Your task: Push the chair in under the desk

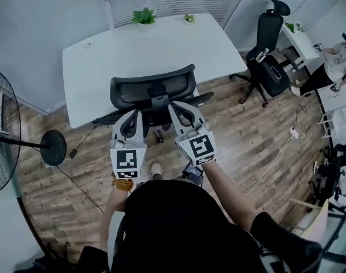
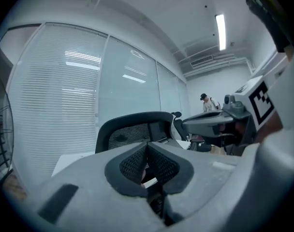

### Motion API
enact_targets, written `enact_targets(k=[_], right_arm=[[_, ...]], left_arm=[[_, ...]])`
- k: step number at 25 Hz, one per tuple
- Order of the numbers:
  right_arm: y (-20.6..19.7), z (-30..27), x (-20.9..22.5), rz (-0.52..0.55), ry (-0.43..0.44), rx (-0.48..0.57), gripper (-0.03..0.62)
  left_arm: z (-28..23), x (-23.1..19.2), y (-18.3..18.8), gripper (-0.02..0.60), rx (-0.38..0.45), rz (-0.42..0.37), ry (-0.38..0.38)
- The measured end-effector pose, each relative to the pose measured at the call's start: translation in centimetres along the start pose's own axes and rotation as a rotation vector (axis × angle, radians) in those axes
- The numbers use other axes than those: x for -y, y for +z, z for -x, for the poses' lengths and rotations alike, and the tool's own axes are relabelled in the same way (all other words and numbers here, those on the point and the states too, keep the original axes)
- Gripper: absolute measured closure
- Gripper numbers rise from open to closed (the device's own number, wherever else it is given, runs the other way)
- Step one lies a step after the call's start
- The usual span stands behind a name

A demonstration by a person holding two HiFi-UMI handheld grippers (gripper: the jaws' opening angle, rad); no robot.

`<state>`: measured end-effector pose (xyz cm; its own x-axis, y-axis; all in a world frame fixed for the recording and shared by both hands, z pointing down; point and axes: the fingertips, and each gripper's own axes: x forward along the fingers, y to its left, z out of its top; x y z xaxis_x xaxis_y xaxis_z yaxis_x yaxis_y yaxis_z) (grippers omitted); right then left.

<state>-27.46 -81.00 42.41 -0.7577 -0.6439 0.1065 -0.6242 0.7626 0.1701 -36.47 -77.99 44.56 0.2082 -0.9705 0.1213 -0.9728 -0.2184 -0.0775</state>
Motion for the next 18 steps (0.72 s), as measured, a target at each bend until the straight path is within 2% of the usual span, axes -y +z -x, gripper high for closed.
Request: enact_targets(k=[5, 11, 14, 18], right_arm=[[-1.7, -0.1, 1.0, -0.024, -0.051, -0.031, 0.595], [-2.7, -0.3, 1.4, -0.016, -0.059, -0.08, 0.595], [-3.1, -0.1, 1.6, 0.02, -0.032, -0.122, 0.595], [-3.7, -0.3, 1.0, 0.104, 0.05, -0.175, 0.597]], left_arm=[[-0.1, 0.0, -1.1, 0.577, -0.018, 0.004, -0.001], [-0.3, 0.0, -1.6, 0.577, -0.019, -0.012, -0.013], [-0.4, 0.4, -1.3, 0.577, -0.023, -0.055, -0.016], [0.1, 0.6, -0.9, 0.577, -0.005, -0.151, -0.046]])
